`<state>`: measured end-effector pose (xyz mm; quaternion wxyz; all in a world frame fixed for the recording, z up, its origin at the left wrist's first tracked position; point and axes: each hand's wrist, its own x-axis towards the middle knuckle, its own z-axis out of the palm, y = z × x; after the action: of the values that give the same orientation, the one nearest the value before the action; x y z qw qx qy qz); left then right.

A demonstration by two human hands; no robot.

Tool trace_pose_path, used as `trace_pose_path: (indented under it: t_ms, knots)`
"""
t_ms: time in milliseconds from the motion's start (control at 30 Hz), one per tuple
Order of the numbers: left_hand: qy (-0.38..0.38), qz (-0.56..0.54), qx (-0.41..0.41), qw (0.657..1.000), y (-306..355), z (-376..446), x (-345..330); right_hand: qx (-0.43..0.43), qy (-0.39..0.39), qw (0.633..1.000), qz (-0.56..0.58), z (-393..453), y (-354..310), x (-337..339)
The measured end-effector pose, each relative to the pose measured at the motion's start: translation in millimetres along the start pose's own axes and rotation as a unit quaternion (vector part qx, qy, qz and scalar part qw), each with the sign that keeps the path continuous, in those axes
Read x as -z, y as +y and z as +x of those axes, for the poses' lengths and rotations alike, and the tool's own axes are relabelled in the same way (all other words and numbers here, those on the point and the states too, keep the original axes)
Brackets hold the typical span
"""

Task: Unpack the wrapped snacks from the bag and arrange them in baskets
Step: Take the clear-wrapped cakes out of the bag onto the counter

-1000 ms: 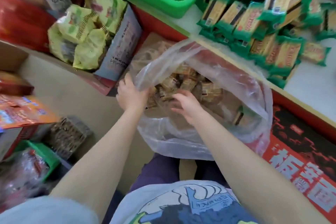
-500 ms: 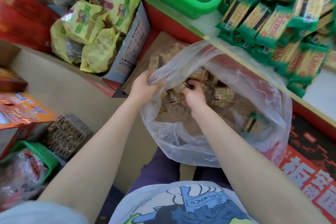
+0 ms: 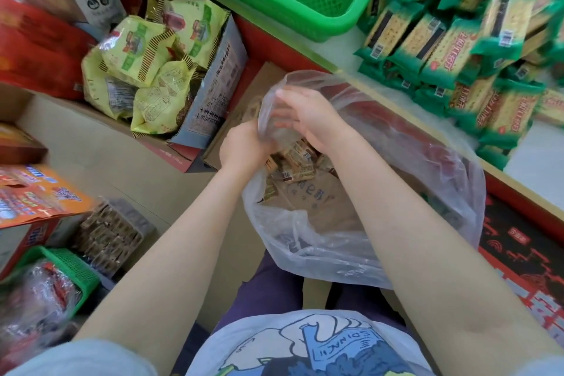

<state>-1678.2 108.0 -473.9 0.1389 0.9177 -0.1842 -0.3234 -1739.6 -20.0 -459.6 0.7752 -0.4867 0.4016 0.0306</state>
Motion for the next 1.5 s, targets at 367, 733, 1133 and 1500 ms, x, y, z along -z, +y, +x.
trace_pose_path:
  t_ms: [367, 733, 1133, 1500]
  knots:
    - [-0.075, -0.133, -0.074, 0.985, -8.2, 34.9, 27.0, 0.013, -0.054, 0.994, -0.09, -44.1, -4.8, 12.1]
    - [-0.029, -0.185, -0.137, 0.973, 0.8, 48.2, 28.5, -0.026, 0.012, 0.999, -0.035, 33.9, -22.0, -11.4]
    - [-0.11, -0.158, -0.108, 0.975, -29.3, 48.9, 24.2, -0.014, -0.005, 1.0, 0.015, 30.4, -5.1, 13.2]
    - [0.003, -0.167, -0.022, 0.986, -51.0, 16.7, -21.7, -0.099, 0.192, 0.918, -0.332, -11.0, 101.7, 18.9]
